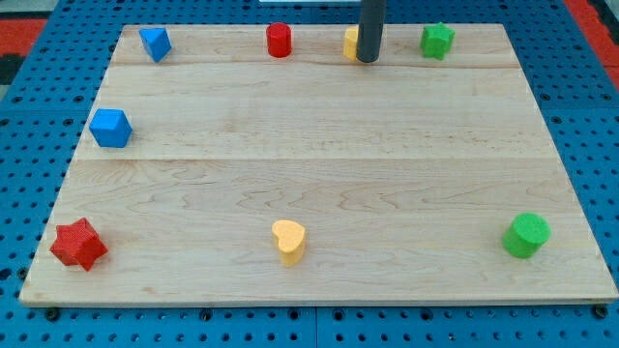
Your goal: Slide the red circle diagonally to the bottom left side of the yellow hexagon
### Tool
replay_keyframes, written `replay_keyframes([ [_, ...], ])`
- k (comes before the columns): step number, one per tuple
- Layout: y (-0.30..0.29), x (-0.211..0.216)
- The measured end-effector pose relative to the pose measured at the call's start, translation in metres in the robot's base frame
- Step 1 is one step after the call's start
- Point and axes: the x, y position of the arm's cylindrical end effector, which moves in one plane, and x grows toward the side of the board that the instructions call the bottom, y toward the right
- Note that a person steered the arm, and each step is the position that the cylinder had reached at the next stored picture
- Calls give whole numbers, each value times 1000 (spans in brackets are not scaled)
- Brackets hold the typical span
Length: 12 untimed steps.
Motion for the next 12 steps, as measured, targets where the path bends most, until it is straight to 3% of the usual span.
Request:
replay_keyframes([
  [1,-1,-6],
  [4,-266,5],
  [6,-180,-51],
  [7,-139,-51],
  [9,-24,25],
  [10,-19,28],
  [12,15,84],
])
